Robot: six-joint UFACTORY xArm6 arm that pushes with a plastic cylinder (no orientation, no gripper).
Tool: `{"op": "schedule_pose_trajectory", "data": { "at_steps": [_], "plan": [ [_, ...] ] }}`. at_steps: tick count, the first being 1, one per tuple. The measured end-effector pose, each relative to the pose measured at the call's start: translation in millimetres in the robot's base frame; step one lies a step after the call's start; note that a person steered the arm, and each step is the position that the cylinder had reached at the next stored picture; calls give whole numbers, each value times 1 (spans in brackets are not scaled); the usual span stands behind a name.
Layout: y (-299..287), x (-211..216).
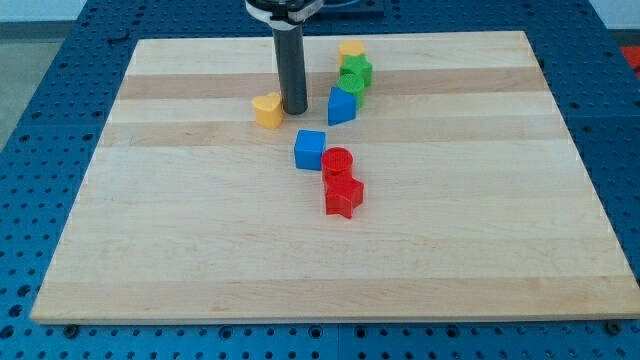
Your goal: Push the blue triangle and the green circle slightly right
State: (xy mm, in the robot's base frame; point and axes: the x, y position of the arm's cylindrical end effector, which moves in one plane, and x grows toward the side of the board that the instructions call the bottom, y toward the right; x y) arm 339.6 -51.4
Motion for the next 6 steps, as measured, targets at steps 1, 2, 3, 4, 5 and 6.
{"op": "schedule_pose_trajectory", "data": {
  "at_steps": [1,2,3,4,5,6],
  "plan": [
    [5,-4],
    [17,-6],
    [28,-6],
    [46,-6],
    [70,-6],
    [88,-6]
  ]
}}
